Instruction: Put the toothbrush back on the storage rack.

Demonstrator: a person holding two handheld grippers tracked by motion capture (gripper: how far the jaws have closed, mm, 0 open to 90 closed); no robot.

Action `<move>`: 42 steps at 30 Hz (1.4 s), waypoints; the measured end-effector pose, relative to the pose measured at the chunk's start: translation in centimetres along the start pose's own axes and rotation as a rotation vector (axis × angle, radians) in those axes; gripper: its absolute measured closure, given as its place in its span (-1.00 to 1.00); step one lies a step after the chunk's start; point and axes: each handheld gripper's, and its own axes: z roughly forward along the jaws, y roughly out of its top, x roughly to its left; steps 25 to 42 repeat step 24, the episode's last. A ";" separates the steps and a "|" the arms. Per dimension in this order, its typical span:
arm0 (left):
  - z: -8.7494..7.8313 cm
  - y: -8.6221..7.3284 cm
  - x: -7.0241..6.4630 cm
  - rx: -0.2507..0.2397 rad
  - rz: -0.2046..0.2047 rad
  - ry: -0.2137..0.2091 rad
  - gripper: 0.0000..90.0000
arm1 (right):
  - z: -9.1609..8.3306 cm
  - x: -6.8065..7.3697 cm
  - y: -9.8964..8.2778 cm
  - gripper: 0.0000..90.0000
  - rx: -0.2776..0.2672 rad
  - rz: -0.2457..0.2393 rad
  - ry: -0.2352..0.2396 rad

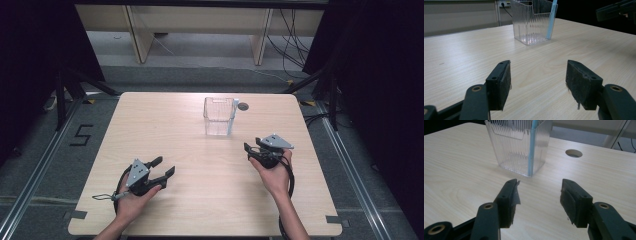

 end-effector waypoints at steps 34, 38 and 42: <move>0.0 0.0 0.0 0.000 -0.007 0.000 -0.20 | -2.7 0.9 -4.6 0.06 0.010 0.055 0.036; 0.0 0.0 0.0 0.000 -0.007 0.000 -0.20 | -2.7 0.9 -4.6 0.06 0.010 0.055 0.036; 0.0 0.0 0.0 0.000 -0.007 0.000 -0.20 | -2.7 0.9 -4.6 0.06 0.010 0.055 0.036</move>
